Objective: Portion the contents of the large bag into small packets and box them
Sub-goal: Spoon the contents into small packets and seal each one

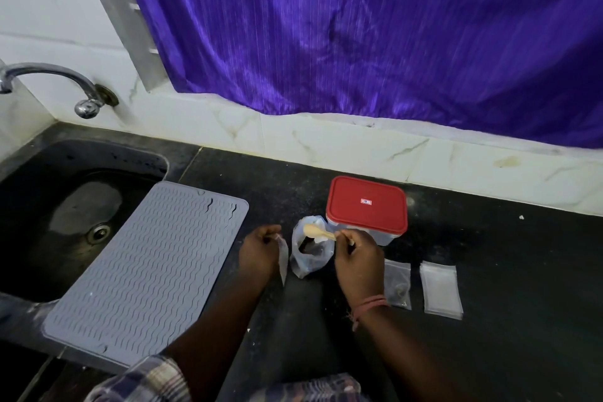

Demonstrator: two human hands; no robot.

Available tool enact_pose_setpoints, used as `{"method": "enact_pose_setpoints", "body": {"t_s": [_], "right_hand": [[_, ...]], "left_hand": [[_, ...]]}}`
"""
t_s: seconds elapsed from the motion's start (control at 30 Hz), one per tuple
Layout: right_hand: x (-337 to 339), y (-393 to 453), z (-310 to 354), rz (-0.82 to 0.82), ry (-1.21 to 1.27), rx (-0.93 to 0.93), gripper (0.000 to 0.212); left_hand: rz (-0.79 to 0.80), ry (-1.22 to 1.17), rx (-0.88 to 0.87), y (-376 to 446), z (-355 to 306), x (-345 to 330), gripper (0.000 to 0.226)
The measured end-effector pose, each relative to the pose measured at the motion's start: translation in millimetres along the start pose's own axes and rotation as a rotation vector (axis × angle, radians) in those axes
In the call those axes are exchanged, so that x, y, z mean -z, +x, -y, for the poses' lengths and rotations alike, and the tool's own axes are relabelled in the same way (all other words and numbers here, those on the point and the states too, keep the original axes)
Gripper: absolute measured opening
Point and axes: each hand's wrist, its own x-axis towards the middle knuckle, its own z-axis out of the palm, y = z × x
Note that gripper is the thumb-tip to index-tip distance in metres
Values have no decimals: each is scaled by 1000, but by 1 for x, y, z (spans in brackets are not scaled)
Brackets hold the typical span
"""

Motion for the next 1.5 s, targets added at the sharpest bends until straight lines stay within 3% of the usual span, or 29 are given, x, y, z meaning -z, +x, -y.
{"method": "enact_pose_setpoints", "body": {"t_s": [0.2,0.33,0.43,0.57,0.67,0.77,0.87,1.2,1.5], "right_hand": [[-10,-4,-23,186,-174,-36,21],[-22,-3,-20,308,-377,103,15],[-26,2,-18,331,-478,191,2],[-30,6,-18,344,-564,216,12],[-37,11,-23,341,-490,192,7],[-42,17,-28,313,-292,16,20],[-41,18,-32,268,-144,-103,18],[-35,21,-46,151,-77,-215,18],[-31,13,-31,317,-359,259,18]], "left_hand": [[188,327,-249,-6,-6,-11,46],[407,459,-182,-4,-1,-19,48],[389,512,-115,1,-1,-19,51],[344,523,-58,4,1,-19,56],[337,509,-51,6,3,-20,50],[361,498,-46,7,2,-19,43],[369,472,-52,10,4,-17,39],[345,364,-109,9,1,-12,49],[363,309,-81,7,-1,-12,50]]}}
